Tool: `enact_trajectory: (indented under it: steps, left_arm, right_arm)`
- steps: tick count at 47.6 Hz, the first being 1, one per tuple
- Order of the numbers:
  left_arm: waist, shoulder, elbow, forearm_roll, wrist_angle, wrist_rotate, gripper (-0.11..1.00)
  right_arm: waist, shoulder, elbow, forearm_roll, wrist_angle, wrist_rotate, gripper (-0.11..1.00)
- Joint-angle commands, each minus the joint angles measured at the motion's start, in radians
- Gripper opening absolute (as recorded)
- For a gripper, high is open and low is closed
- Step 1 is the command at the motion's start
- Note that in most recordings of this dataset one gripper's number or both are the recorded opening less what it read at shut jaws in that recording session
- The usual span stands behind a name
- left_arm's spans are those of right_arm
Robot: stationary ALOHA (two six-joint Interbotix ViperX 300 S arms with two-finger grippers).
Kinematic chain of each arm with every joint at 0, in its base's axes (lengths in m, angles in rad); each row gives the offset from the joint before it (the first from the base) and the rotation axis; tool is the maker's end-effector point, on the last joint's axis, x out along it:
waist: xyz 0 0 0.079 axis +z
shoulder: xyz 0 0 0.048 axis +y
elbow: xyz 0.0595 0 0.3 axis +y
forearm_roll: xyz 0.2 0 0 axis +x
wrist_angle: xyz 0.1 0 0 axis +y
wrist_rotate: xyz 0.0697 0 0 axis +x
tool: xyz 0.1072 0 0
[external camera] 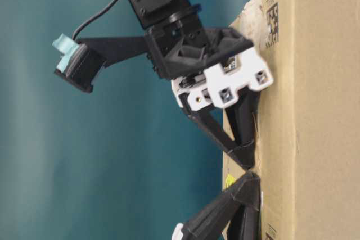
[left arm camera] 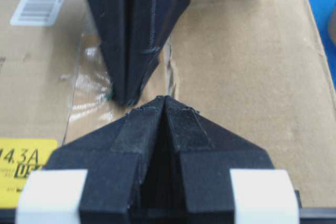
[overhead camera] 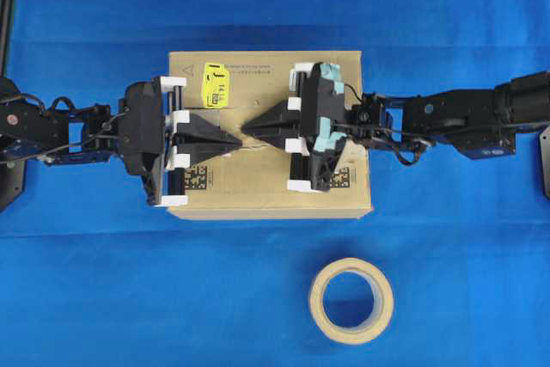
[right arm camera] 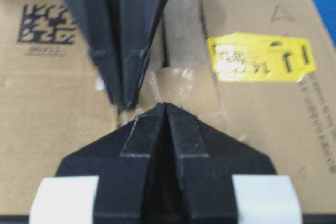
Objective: Apply tape along the seams of the closed cardboard box to seal it securely.
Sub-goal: 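Rub both grippers back and forth over the taped seam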
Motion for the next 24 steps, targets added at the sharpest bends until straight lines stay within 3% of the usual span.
enact_trajectory:
  steps: [1, 19, 24]
  left_arm:
    - [-0.02, 0.008, 0.034, -0.014, 0.008, 0.003, 0.0]
    - [-0.04, 0.002, 0.071, -0.023, 0.017, 0.002, 0.0]
    - [-0.04, -0.011, 0.089, -0.029, 0.017, 0.002, 0.0]
  right_arm:
    - [0.041, -0.009, 0.023, 0.02, 0.009, 0.002, 0.01]
    - [0.095, -0.067, 0.17, 0.14, -0.017, 0.002, 0.01]
    - [0.101, -0.08, 0.195, 0.147, -0.031, 0.002, 0.01]
